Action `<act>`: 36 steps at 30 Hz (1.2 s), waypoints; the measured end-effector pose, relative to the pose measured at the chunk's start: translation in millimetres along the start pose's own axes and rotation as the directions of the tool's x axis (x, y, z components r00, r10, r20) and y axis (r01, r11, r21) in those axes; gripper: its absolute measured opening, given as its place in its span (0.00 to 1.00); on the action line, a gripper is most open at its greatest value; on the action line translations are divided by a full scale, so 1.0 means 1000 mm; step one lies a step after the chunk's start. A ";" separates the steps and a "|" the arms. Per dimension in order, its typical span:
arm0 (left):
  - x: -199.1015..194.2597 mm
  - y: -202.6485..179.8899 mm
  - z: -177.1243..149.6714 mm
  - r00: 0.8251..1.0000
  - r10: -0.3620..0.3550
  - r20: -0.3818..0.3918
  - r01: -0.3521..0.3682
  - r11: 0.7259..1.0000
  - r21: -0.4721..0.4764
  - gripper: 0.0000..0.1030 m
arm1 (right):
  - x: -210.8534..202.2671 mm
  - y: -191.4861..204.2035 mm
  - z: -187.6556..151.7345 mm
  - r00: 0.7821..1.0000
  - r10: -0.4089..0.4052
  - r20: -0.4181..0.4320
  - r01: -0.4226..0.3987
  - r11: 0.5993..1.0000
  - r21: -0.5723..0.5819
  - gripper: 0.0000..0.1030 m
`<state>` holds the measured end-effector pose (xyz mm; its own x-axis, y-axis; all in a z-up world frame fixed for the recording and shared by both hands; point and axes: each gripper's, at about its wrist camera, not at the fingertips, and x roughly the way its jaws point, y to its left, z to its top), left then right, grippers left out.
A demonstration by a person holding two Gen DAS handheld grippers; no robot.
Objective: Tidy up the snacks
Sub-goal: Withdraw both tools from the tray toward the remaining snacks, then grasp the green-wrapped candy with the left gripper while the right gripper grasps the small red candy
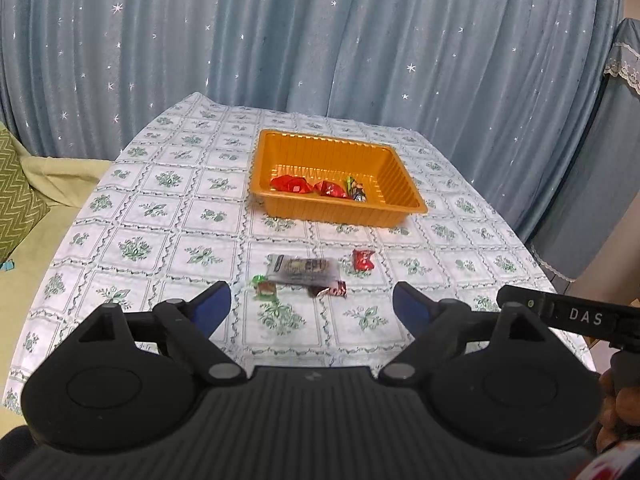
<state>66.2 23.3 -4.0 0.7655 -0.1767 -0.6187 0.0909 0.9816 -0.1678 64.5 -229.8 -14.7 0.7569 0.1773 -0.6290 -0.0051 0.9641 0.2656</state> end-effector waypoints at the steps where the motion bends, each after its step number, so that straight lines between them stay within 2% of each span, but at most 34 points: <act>1: 0.000 0.000 -0.002 1.000 0.001 -0.003 -0.001 1.000 0.002 0.84 | 0.000 0.000 -0.002 1.000 0.000 -0.003 0.000 1.000 -0.001 0.71; 27: 0.018 0.019 -0.016 0.999 0.026 -0.046 -0.027 0.999 -0.019 0.84 | 0.018 -0.001 -0.018 0.999 -0.001 -0.040 0.001 1.000 0.000 0.71; 36: 0.048 0.024 -0.018 0.998 0.042 -0.051 -0.044 0.999 -0.029 0.74 | 0.037 -0.004 -0.023 1.000 0.002 -0.031 -0.002 1.000 -0.006 0.71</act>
<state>94.0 37.3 -51.4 0.7349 -0.1384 -0.6639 0.0389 0.9859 -0.1625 77.5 -222.6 -56.1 0.7364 0.1848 -0.6508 -0.0104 0.9650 0.2622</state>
